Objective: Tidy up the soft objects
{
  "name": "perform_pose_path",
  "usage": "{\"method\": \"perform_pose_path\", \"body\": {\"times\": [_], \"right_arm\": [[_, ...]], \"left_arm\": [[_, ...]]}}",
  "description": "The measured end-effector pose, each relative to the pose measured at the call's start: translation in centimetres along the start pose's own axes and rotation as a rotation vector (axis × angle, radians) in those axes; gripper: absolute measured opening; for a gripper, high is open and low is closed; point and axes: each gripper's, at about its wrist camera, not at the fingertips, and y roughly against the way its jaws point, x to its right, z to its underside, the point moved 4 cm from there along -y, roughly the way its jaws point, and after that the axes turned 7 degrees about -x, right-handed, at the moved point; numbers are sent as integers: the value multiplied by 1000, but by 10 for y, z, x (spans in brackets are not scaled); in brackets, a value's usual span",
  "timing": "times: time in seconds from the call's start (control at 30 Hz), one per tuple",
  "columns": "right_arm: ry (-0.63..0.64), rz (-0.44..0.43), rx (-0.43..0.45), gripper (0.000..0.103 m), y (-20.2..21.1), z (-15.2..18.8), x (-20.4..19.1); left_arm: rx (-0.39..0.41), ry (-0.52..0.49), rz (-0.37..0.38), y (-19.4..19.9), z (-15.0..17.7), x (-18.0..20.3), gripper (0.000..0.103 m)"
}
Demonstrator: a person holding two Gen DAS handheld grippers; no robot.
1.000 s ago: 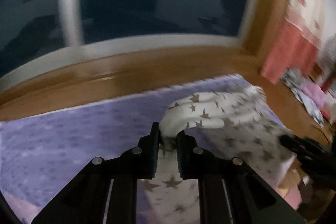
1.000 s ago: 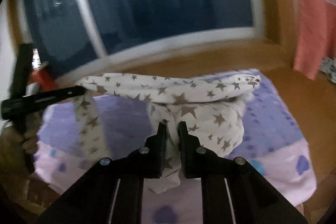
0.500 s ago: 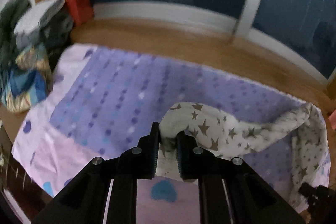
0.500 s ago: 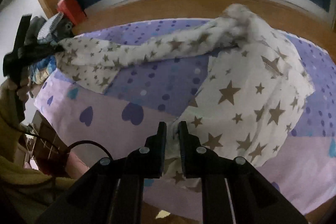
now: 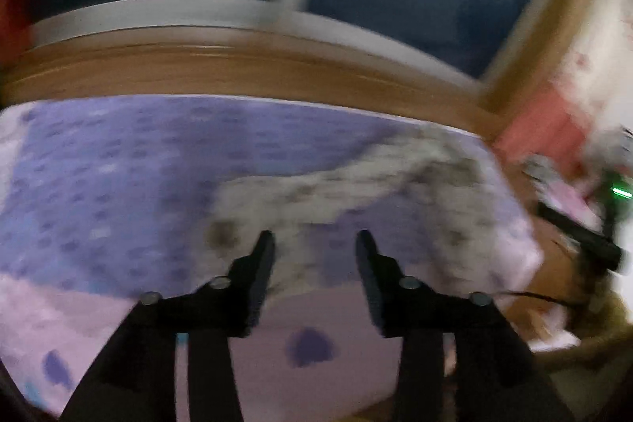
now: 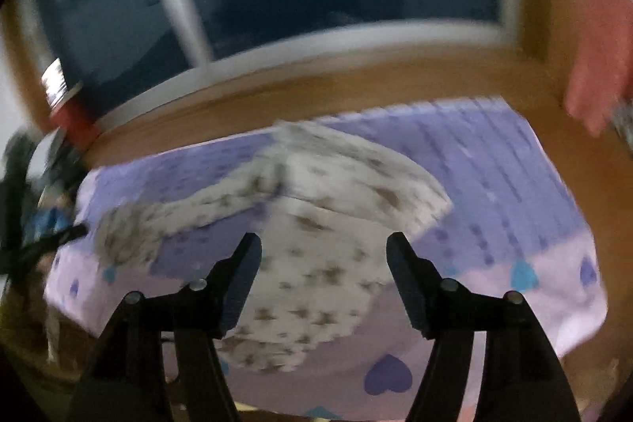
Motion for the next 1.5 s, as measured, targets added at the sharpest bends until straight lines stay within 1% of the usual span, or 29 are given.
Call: {"method": "perform_pose_path", "body": {"times": [0.07,0.13,0.2,0.27,0.37,0.47,0.5,0.53,0.57,0.6,0.67,0.73,0.77,0.83,0.9,0.97,1.07,1.13,1.17,1.27,1.37,1.43,1.47,1.5], "right_arm": [[-107,-4,-32,66,-15,8,20],[-200,-36,-57,66,-29,19,31],[-266,-80,-80,66,-38,30,38],[-312,-128,-106,66,-45,39,41],[-295,-146,-140,66,-57,47,32],[-259,-152,-166,66,-70,50,23],[-247,-153,-173,63,-73,50,20],[-227,-148,-166,56,-70,49,17],[-207,-143,-159,31,-68,48,14],[-188,-137,-153,11,-65,47,10],[-148,-125,-138,9,-60,44,3],[-93,-93,-106,9,-45,42,-6],[-79,-106,-91,9,-36,39,-12],[-42,-151,-63,9,-21,33,-25],[37,-205,-34,9,-6,23,-48],[114,-256,-28,9,0,13,-78],[186,-342,-75,9,-18,6,-118],[237,-381,-122,9,-36,7,-144],[249,-375,-141,12,-46,10,-152],[203,-338,-167,14,-53,19,-154],[157,-300,-193,16,-61,29,-156],[126,-274,-211,23,-66,36,-157],[111,-262,-219,36,-68,39,-158],[97,-252,-224,46,-69,42,-158]], "left_arm": [[-19,-78,62,-11,-4,30,50],[-47,-151,117,-23,-7,57,51],[-100,-225,142,-44,-5,87,51],[-155,-282,153,-65,1,107,51],[-234,-333,156,-89,13,127,51],[-275,-341,167,-100,19,133,51],[-279,-337,170,-102,18,134,51],[-275,-333,169,-102,16,134,51],[-269,-329,167,-101,15,134,51],[-263,-325,166,-101,13,134,51],[-255,-323,163,-100,10,135,51],[-253,-327,157,-100,10,137,51],[-252,-332,149,-100,11,138,51],[-241,-327,144,-97,11,136,51],[-223,-306,151,-91,10,133,51],[-197,-283,156,-81,8,125,51],[-141,-244,161,-63,7,112,51],[-121,-218,144,-56,9,101,51],[-118,-199,127,-54,11,93,51],[-132,-123,88,-52,22,67,51],[-138,-72,72,-50,30,47,51],[-143,-53,70,-51,33,38,51],[-147,-57,75,-54,32,38,51],[-151,-61,80,-57,32,38,51]]}}
